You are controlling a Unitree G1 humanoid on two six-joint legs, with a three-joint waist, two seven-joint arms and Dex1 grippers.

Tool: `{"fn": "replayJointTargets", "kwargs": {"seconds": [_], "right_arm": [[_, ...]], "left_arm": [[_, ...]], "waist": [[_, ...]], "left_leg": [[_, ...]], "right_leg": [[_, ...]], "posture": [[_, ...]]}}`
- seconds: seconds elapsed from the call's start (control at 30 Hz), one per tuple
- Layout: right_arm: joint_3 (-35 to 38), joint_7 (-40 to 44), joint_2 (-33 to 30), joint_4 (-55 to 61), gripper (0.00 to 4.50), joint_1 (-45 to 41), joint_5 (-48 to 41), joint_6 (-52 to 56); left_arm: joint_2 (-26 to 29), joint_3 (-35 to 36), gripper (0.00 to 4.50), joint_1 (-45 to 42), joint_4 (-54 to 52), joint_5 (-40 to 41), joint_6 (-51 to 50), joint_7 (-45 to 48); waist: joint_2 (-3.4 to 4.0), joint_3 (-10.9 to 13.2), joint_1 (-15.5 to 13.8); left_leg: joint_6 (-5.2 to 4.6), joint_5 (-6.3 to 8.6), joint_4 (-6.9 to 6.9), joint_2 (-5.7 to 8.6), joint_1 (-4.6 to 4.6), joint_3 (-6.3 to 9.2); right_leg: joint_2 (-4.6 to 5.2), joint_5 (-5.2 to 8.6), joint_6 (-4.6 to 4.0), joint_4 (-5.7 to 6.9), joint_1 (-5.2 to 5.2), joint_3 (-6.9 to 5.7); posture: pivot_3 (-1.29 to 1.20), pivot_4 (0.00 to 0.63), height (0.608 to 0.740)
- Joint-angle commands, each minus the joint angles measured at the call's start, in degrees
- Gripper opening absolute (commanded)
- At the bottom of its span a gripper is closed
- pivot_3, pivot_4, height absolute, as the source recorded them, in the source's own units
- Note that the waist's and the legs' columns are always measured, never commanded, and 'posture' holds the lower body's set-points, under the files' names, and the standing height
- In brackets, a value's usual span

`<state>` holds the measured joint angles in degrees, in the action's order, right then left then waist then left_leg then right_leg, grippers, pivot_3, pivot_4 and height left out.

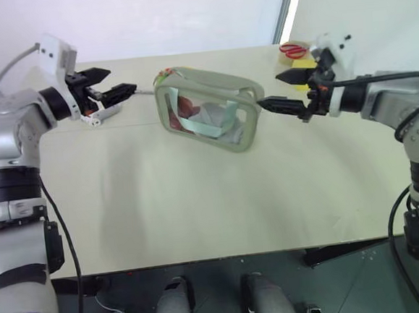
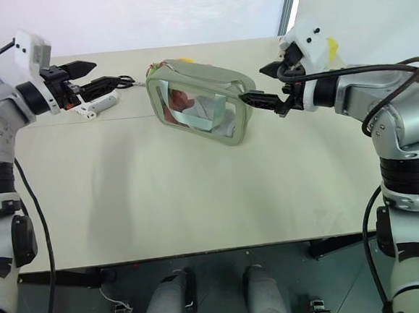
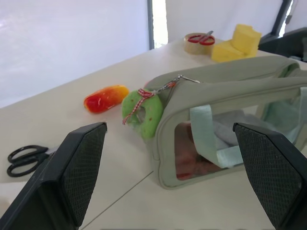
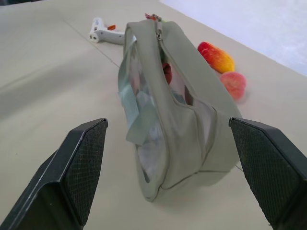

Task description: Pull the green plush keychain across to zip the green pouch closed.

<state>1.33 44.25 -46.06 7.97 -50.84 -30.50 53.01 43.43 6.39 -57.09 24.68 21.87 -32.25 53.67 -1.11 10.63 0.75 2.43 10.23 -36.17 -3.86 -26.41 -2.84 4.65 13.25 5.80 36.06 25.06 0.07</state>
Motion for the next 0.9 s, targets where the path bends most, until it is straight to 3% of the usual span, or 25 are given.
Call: {"fn": "replayJointTargets", "kwargs": {"seconds": [0.03, 0.4, 0.6, 0.8, 0.9], "right_arm": [[-0.97, 0.6, 0.44, -1.12, 4.21, -3.03, 1.74, -2.06], [-8.37, 2.03, 7.2, -10.29, 4.21, -10.75, 7.77, -6.44], [-14.93, 3.52, 14.65, -24.59, 4.21, -15.92, 15.61, -14.58], [-17.52, 6.41, 17.58, -34.08, 4.21, -17.66, 20.89, -20.58], [-18.18, 7.97, 18.66, -36.23, 3.37, -18.01, 23.01, -23.55]], "left_arm": [[0.46, 0.24, 4.5, -2.08, -2.01, 0.42, 0.69, 2.23], [1.11, -1.25, 4.5, 0.95, -8.56, 0.28, -1.14, 5.4], [0.19, -0.24, 4.5, 4.31, -13.54, 1.37, -3.45, 3.6], [0.65, 2.1, 4.5, 8.36, -19.39, 3.18, -6.82, 1.03], [0.93, 3.12, 4.5, 9.74, -21.27, 3.97, -7.9, -0.26]], "waist": [[0.0, 0.0, 0.0], [0.01, 0.0, 0.12], [0.01, 0.0, 0.31], [0.01, 0.0, 0.05], [0.01, 0.0, 0.25]], "left_leg": [[0.0, 0.0, 0.0, 0.0, 0.0, 0.0], [0.0, 0.0, 0.01, 0.0, -0.02, -0.01], [-0.01, -0.02, -0.01, 0.0, -0.01, -0.01], [0.0, -0.02, 0.01, 0.01, -0.08, 0.0], [0.0, -0.02, 0.02, 0.0, -0.04, 0.0]], "right_leg": [[0.0, 0.0, 0.0, -0.01, 0.0, 0.0], [-0.01, -0.01, 0.02, 0.07, 0.06, 0.01], [-0.03, -0.09, 0.17, 0.16, 0.08, 0.03], [-0.03, -0.11, 0.21, 0.12, 0.08, 0.03], [-0.03, -0.12, 0.22, 0.15, 0.08, 0.03]], "posture": [[0.0, 0.15, 0.74], [0.0, 0.15, 0.74], [0.0, 0.15, 0.74], [0.0, 0.15, 0.74], [0.0, 0.15, 0.74]]}}
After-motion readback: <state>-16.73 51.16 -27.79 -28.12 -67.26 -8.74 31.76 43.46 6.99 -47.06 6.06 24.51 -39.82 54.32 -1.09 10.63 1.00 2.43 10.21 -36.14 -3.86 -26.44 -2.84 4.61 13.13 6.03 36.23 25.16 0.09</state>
